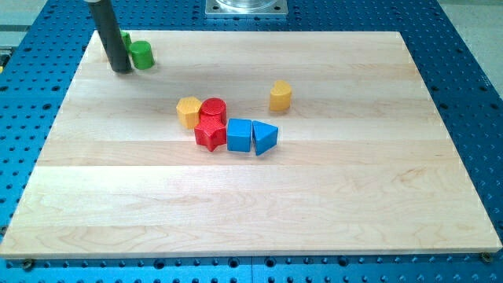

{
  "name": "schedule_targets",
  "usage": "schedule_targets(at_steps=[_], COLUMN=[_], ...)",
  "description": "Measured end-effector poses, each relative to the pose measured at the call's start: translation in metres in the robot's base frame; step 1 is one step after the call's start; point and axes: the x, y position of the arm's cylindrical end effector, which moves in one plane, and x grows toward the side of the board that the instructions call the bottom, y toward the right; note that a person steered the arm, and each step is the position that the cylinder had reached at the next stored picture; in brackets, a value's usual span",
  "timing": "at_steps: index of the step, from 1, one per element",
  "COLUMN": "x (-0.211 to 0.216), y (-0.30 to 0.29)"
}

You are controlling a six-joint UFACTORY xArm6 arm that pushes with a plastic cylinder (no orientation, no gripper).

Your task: Move the yellow heart to the top right side of the red circle

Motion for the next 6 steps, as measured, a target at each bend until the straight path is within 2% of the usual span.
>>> schedule_targets(at_steps=[1,2,3,4,5,6], x=[0.024,0.038,0.030,0.015,0.057,0.069], y=[0.027,0.153,0.239,0.368,0.383,0.287])
